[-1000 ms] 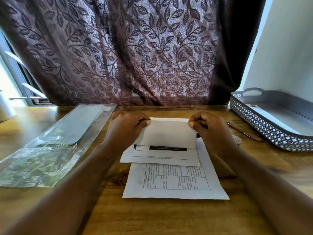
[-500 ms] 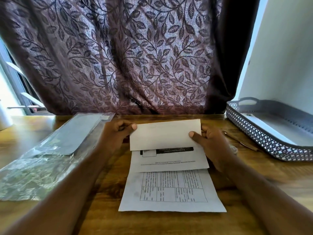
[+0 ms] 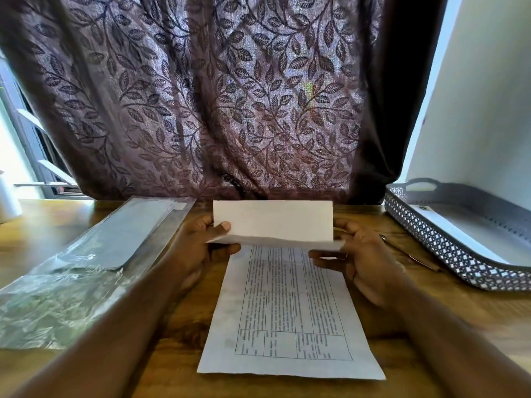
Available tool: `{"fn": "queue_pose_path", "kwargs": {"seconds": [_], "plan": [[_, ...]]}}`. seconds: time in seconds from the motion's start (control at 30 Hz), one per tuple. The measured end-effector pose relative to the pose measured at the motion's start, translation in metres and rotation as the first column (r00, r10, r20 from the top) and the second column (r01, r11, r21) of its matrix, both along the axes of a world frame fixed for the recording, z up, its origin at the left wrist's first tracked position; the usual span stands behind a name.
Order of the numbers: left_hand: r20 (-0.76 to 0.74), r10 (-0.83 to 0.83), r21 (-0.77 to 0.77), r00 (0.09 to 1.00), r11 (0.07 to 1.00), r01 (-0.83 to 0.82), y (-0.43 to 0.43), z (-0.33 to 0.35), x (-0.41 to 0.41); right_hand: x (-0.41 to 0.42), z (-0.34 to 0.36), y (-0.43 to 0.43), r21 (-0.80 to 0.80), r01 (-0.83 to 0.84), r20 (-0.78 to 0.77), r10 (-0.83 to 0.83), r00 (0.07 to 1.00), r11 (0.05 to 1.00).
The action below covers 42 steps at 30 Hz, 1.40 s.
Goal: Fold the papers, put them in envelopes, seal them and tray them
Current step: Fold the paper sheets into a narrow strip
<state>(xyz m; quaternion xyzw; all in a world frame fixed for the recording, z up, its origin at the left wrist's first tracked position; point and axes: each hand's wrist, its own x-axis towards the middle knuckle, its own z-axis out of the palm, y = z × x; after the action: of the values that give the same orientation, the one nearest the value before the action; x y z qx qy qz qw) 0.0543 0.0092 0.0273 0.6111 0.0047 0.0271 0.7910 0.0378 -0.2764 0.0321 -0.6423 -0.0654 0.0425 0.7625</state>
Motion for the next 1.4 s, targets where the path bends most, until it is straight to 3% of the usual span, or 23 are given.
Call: {"fn": "queue_pose_path", "kwargs": {"seconds": [0.3, 0.5, 0.6, 0.77, 0.9, 1.07, 1.2, 1.4], "plan": [[-0.041, 0.073, -0.12, 0.996, 0.99, -0.078, 0.005, -0.001, 0.003, -0.001, -0.002, -0.002, -0.01, -0.186, 0.049, 0.187, 0.981, 0.982], [-0.028, -0.032, -0.12, 0.999, 0.992, 0.029, -0.009, 0.008, -0.009, 0.004, -0.007, 0.002, -0.026, -0.01, 0.079, 0.012, 0.997, 1.0], [0.026, -0.145, -0.02, 0.989, 0.989, 0.146, -0.012, 0.009, -0.012, 0.006, -0.007, 0.0, -0.029, 0.115, 0.094, -0.111, 0.989, 0.993], [0.093, -0.167, 0.275, 0.982, 0.952, 0.136, -0.015, 0.003, -0.012, 0.006, -0.005, -0.001, 0.054, 0.156, 0.089, -0.161, 0.983, 0.986], [0.093, -0.134, 0.163, 0.987, 0.98, 0.118, -0.023, 0.004, -0.016, 0.001, -0.001, 0.001, 0.243, 0.017, 0.094, -0.041, 0.995, 0.97], [0.125, -0.144, 0.047, 0.982, 0.989, 0.14, -0.06, 0.006, -0.032, -0.014, -0.007, 0.027, -0.018, -0.164, 0.157, 0.164, 0.974, 0.986], [0.148, -0.188, 0.061, 0.971, 0.982, 0.181, -0.08, 0.004, -0.042, -0.02, -0.016, 0.044, -0.038, -0.167, 0.103, 0.17, 0.98, 0.985], [0.165, -0.187, 0.085, 0.968, 0.981, 0.175, -0.075, 0.009, -0.04, -0.012, -0.017, 0.037, 0.074, -0.087, 0.097, 0.08, 0.992, 0.993]]}}
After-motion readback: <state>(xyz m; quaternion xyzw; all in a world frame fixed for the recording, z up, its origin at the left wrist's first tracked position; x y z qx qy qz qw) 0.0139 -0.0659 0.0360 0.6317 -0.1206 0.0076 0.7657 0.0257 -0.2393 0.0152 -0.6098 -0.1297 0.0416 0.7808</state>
